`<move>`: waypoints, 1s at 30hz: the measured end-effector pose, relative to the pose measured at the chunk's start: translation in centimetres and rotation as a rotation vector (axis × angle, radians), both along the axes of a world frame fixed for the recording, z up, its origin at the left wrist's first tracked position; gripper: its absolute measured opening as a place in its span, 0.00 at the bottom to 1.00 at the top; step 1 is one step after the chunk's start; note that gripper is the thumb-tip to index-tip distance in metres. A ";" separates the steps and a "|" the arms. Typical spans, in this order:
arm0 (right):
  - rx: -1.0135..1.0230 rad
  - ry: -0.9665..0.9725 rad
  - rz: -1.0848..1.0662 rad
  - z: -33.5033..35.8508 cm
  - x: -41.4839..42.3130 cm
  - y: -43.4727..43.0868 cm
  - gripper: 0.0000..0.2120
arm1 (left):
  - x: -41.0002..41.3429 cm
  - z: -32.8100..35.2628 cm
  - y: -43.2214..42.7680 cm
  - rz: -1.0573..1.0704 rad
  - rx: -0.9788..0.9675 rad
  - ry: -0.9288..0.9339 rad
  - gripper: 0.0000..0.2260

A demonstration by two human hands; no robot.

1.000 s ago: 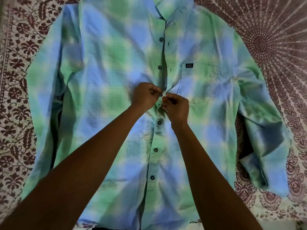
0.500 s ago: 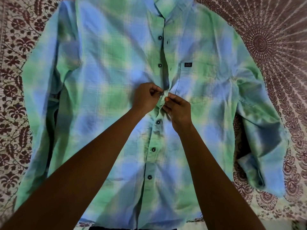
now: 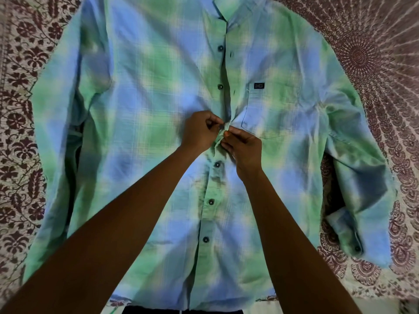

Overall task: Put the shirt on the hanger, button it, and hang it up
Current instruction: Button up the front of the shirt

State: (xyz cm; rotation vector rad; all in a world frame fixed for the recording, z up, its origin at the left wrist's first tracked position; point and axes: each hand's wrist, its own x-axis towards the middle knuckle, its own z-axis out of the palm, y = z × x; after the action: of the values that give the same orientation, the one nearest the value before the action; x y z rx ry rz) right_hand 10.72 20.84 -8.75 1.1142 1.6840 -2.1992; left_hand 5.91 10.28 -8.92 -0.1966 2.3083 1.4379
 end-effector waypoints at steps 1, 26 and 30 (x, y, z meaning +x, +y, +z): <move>0.015 0.005 -0.011 -0.1 0.0 -0.1 0.07 | -0.1 0.0 0.0 -0.006 0.002 -0.002 0.06; 0.344 0.007 0.146 -0.3 -1.4 -0.2 0.08 | -0.2 0.3 0.1 0.101 -0.109 -0.035 0.08; 0.302 -0.006 0.203 0.3 -1.8 0.2 0.07 | -0.1 -0.3 -0.1 0.121 -0.061 -0.040 0.08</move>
State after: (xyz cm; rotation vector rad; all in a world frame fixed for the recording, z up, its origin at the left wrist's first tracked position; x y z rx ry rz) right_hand 8.87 21.02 -8.41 0.9573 2.0759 -1.8622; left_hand 5.83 10.20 -9.20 -0.3854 2.3442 1.4081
